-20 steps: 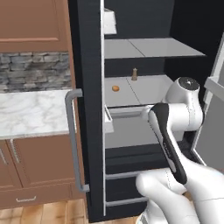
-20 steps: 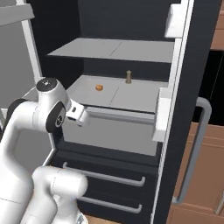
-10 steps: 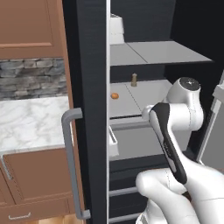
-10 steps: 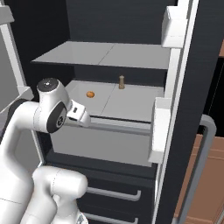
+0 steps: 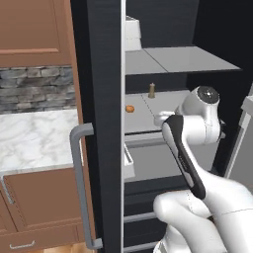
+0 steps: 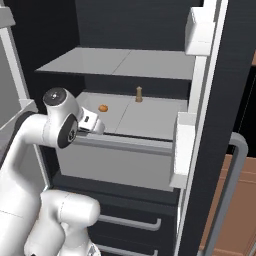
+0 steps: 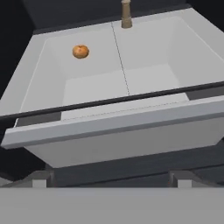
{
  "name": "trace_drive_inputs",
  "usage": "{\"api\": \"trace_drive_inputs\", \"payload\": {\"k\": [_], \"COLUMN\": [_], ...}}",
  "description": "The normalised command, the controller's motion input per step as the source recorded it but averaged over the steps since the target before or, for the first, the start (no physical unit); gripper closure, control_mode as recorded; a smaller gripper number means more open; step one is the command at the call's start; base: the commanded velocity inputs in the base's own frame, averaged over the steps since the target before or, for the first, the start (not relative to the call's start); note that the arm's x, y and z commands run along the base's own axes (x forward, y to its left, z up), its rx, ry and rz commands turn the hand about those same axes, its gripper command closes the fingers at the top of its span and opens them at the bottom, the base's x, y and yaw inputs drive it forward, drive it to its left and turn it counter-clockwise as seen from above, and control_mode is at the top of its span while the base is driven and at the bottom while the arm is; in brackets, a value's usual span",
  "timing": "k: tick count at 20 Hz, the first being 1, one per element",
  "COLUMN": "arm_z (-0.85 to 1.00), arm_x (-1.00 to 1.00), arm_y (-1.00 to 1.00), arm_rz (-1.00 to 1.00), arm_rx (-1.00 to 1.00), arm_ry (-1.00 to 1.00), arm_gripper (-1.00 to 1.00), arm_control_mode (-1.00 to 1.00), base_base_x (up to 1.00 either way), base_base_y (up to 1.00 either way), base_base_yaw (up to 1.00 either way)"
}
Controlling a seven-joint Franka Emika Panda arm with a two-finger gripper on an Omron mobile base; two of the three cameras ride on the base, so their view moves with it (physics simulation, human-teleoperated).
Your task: Pick the banana and tangerine from the fridge and place them on the plate next to the blender to make a fruit smoothie.
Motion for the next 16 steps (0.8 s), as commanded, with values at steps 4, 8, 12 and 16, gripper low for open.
{"api": "trace_drive_inputs", "payload": {"k": [4,8,12,16], "arm_z": [0.11,0.00,-0.02,-0.11], "arm_x": [0.81,0.95,0.96,0.71], "arm_y": [0.29,0.26,0.10,0.04], "arm_rz": [0.00,0.02,0.07,0.07], "arm_rx": [0.00,0.00,0.00,0.00], "arm_ry": [-0.10,0.00,0.05,0.10], "arm_gripper": [-1.00,-1.00,-1.00,-1.00], "arm_control_mode": [-1.00,-1.00,-1.00,-1.00], "base_base_x": [0.00,0.00,0.00,0.00], "base_base_y": [0.00,0.00,0.00,0.00], "base_base_yaw": [0.00,0.00,0.00,0.00]}}
